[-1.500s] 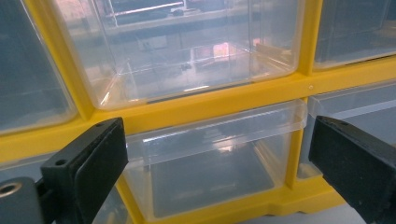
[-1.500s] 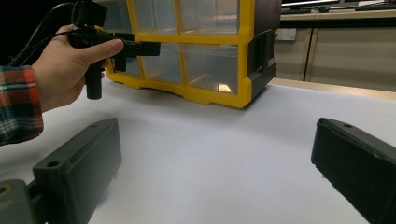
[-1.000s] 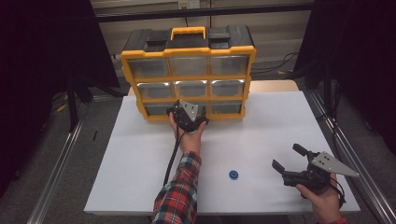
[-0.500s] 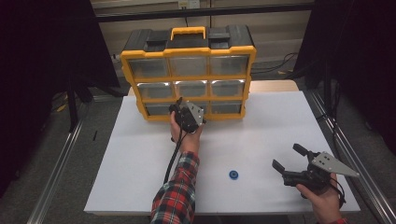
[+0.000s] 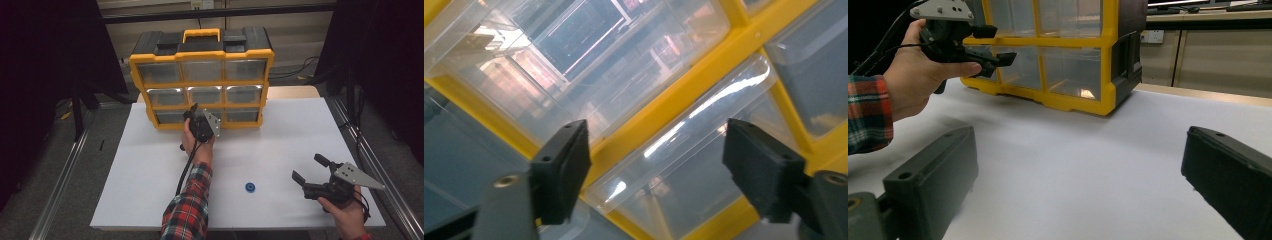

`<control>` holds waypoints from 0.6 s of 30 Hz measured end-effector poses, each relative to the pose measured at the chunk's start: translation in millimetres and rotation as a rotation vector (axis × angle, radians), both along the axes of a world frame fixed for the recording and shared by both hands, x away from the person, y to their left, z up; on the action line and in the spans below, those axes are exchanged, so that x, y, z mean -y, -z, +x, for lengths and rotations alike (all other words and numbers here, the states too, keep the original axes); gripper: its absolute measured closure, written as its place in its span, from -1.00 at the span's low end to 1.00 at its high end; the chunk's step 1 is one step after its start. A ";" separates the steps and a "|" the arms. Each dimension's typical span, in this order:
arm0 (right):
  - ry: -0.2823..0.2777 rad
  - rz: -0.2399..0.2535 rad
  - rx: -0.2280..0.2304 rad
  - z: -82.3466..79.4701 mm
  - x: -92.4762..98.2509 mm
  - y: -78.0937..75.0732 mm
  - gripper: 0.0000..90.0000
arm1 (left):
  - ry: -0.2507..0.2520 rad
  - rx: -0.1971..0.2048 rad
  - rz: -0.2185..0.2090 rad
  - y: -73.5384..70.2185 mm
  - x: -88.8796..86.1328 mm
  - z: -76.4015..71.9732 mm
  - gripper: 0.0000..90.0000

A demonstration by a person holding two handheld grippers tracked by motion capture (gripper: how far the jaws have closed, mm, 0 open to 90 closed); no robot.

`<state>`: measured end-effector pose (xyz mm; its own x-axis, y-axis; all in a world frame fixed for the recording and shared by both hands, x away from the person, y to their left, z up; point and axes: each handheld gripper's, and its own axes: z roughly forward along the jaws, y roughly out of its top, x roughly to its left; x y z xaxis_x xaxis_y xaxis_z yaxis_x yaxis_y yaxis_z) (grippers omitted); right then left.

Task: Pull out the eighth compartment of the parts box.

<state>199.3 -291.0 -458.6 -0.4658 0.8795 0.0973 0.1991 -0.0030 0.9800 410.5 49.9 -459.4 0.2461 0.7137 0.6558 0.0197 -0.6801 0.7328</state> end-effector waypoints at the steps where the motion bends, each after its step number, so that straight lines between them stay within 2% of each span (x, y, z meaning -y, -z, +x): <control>1: 0.002 0.001 0.002 0.1 -0.3 0.1 -0.98 | -0.006 -0.008 -0.003 1.0 0.0 -0.3 -0.32; 3: -0.001 0.001 0.000 -0.1 0.0 0.0 -0.98 | -0.006 -0.019 0.034 1.7 -0.2 0.0 -0.28; 4: 0.002 0.000 0.003 0.2 -0.1 0.1 -0.98 | -0.018 -0.006 0.044 2.1 -0.1 -0.3 -0.26; 7: 0.002 0.000 0.003 0.2 -0.4 0.1 -0.98 | -0.020 0.005 0.045 2.8 0.2 0.4 -0.22; 11: 0.001 -0.002 0.002 0.1 0.2 0.0 -0.98 | -0.026 0.015 0.069 2.7 0.2 0.4 -0.15; 15: 0.006 0.004 0.004 0.3 -0.2 0.1 -0.98 | -0.023 0.011 0.071 3.7 1.1 0.3 -0.13; 16: 0.008 0.005 0.004 0.4 -0.1 0.1 -0.98 | -0.005 -0.002 0.084 3.8 1.3 0.7 -0.12; 18: 0.000 0.001 0.004 0.6 -0.1 0.4 -0.98 | -0.015 0.012 0.098 3.9 1.6 -0.1 -0.07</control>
